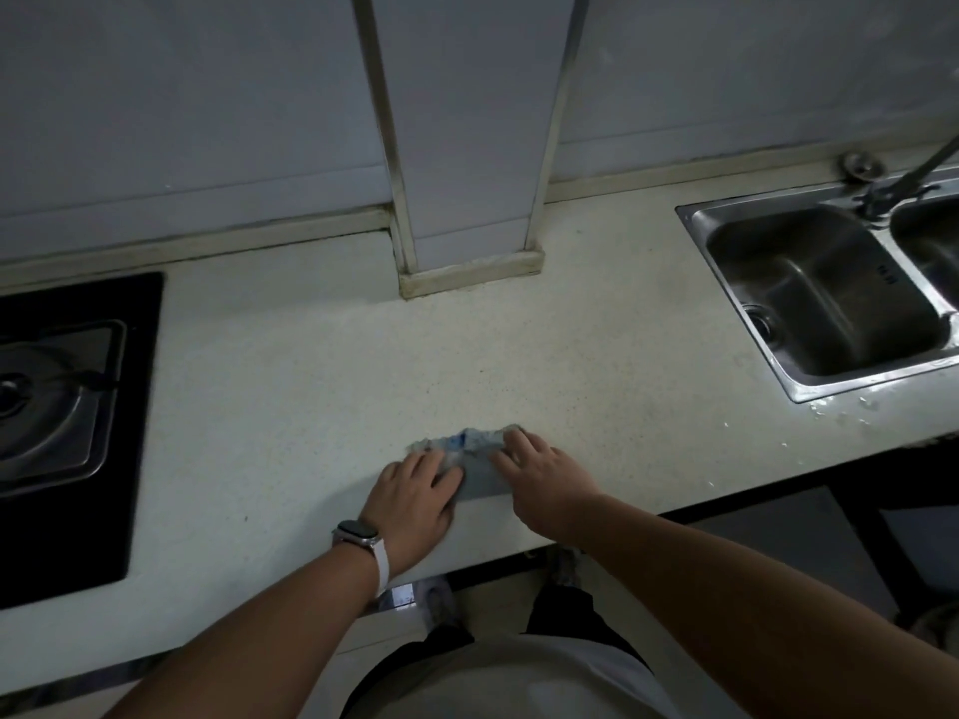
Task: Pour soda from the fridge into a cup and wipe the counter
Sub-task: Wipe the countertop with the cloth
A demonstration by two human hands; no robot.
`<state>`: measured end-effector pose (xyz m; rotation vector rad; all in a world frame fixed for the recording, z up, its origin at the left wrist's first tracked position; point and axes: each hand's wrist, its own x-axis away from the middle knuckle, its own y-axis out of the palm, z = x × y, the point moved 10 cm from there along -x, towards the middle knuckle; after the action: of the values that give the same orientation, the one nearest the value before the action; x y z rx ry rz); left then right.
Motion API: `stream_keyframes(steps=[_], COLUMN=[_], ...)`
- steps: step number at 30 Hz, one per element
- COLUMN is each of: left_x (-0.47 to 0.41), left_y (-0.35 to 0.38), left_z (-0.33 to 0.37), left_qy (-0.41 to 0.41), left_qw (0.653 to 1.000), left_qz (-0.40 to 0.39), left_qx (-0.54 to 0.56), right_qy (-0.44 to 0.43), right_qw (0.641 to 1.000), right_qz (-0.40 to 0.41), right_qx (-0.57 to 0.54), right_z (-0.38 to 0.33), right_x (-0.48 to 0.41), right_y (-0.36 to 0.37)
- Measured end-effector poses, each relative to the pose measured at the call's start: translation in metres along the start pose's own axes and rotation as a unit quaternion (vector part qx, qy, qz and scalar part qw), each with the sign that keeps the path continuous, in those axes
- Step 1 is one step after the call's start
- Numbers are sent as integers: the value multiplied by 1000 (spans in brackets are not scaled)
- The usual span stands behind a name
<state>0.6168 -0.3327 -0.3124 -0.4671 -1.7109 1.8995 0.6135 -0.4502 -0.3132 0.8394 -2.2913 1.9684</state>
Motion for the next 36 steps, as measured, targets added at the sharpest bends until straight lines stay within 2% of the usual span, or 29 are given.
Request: stream_keyframes(steps=[4,9,14,18,22,30,33,36], left_x=[-2,-7,-20,-31,-44,-86,-99,-108], left_y=[-1,-7,-36,-58,-67,-22,-5,5], left_z=[7,6,-15,-29,-25,20,31,34], left_qy=[49,75,-45,-147,-198,-222,-254,-290], left_qw=[998,997,991,963,926,866,855,860], left_qz=[25,31,53,94,95,-43,-54,-49], left_qx=[-6,-7,116,207,306,447,449,418], right_qy=[-2,-6,21,71,140,258,294,291], right_qw=[1000,1000,987,951,916,878,871,876], right_qz=[-24,1,73,83,89,97,82,73], right_qx=[20,-7,-142,-290,-365,-392,-385,-378], right_z=[5,9,31,54,82,151,176,186], right_x=[2,-6,-5,-3,8,35,39,35], right_y=[5,-5,-24,-50,-72,-58,-39,-30])
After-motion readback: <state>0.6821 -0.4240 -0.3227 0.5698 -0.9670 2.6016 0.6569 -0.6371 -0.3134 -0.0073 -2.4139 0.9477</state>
